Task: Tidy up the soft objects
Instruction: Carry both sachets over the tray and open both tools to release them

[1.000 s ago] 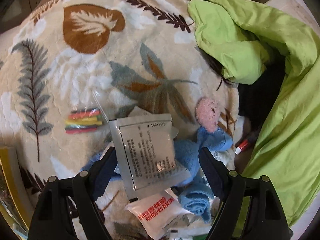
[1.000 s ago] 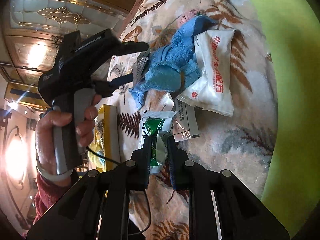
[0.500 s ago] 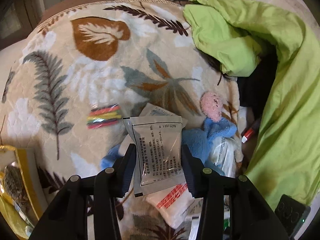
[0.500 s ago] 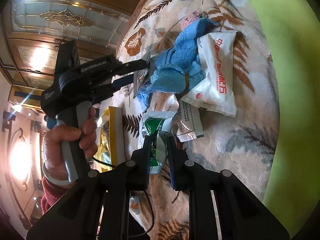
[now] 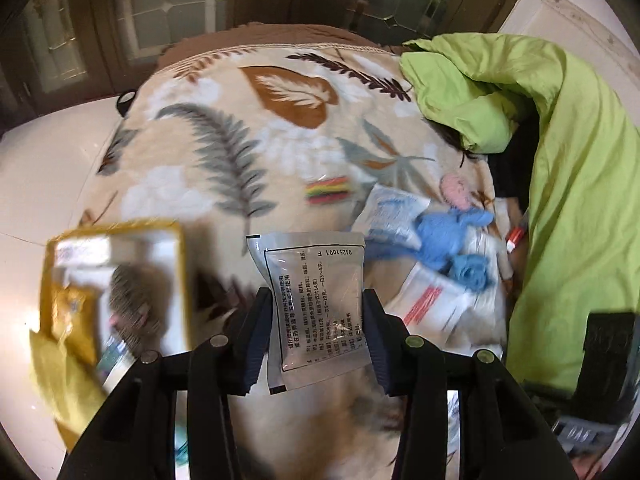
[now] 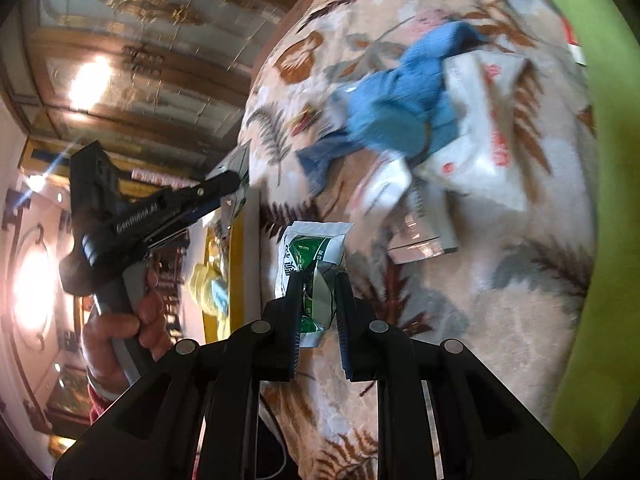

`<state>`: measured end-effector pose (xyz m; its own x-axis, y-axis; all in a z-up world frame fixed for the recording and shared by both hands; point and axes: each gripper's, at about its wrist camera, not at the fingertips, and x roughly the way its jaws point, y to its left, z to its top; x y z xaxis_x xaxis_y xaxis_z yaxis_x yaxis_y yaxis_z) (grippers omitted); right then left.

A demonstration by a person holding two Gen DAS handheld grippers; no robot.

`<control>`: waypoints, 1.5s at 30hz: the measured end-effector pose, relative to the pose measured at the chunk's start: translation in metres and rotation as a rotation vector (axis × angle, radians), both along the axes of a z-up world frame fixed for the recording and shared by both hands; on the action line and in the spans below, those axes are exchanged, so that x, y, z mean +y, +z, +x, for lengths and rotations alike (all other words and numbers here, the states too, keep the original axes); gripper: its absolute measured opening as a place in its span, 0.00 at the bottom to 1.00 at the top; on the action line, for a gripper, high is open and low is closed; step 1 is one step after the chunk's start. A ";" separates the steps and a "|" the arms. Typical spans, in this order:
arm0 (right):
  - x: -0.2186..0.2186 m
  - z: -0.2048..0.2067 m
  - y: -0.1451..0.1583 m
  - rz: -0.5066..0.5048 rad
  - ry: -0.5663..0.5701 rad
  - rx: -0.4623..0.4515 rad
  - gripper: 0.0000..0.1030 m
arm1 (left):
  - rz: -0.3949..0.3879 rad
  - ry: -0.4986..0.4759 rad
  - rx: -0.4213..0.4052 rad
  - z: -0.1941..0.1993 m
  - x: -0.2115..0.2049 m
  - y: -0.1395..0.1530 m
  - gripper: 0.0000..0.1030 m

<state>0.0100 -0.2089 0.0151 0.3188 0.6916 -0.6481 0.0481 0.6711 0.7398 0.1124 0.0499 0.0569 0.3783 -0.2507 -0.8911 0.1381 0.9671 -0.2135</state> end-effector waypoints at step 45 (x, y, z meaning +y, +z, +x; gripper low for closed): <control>0.287 0.071 -0.006 -0.253 0.405 -0.123 0.26 | 0.164 0.323 0.007 -0.067 0.186 -0.041 0.72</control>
<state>0.0808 0.0777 0.0093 0.1416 0.6016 -0.7861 -0.3312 0.7772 0.5351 0.0458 0.2364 0.0158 0.4085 0.0273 -0.9123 -0.1809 0.9822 -0.0516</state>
